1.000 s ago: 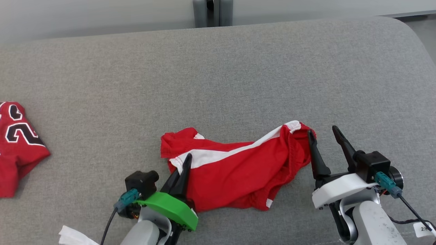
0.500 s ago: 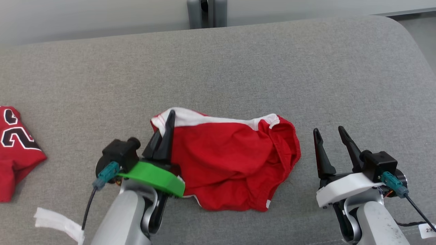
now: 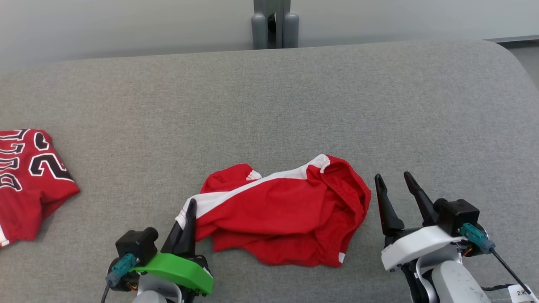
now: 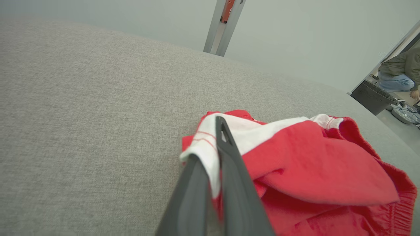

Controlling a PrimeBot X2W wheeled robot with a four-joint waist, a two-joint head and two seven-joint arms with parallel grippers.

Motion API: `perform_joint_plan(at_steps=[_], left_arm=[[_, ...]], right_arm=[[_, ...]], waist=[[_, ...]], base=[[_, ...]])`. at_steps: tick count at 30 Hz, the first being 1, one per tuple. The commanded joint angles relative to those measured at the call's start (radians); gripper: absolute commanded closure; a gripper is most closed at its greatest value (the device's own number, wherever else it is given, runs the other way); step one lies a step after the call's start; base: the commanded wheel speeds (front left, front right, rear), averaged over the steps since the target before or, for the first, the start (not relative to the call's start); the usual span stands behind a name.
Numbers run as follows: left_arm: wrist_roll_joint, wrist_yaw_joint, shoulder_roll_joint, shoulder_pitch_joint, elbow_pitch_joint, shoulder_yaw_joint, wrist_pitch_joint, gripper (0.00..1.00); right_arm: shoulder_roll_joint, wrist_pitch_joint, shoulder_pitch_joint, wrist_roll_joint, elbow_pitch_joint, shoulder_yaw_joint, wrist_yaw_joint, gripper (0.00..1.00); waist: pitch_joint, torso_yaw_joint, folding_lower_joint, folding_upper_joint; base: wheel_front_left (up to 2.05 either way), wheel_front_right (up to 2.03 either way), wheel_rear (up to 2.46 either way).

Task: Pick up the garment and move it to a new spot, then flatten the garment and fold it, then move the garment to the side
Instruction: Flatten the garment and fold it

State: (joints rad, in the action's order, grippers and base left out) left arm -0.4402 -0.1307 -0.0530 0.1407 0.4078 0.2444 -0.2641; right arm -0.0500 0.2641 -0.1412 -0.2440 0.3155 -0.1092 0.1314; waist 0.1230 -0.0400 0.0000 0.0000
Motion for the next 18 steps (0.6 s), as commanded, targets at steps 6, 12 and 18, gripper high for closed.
perform_joint_plan(at_steps=[6, 12, 18], left_arm=[[0.060, 0.004, 0.000, -0.007, 0.029, -0.074, 0.000, 0.00], [0.104, 0.030, 0.001, -0.026, -0.020, -0.115, 0.000, 0.00], [0.109, 0.038, 0.001, -0.036, -0.054, -0.107, 0.000, 0.00]], right_arm=[[-0.001, 0.000, -0.023, -0.025, 0.015, -0.038, -0.001, 0.00], [-0.002, 0.000, -0.070, -0.073, 0.038, -0.112, -0.001, 0.00], [-0.002, 0.000, -0.107, -0.089, 0.036, -0.132, -0.001, 0.00]], waist=[[0.004, 0.010, 0.0000, 0.0000], [0.005, 0.032, 0.0000, 0.0000], [-0.008, 0.055, 0.0000, 0.0000]], base=[[0.00, 0.00, 0.00], [0.00, 0.00, 0.00], [0.00, 0.00, 0.00]])
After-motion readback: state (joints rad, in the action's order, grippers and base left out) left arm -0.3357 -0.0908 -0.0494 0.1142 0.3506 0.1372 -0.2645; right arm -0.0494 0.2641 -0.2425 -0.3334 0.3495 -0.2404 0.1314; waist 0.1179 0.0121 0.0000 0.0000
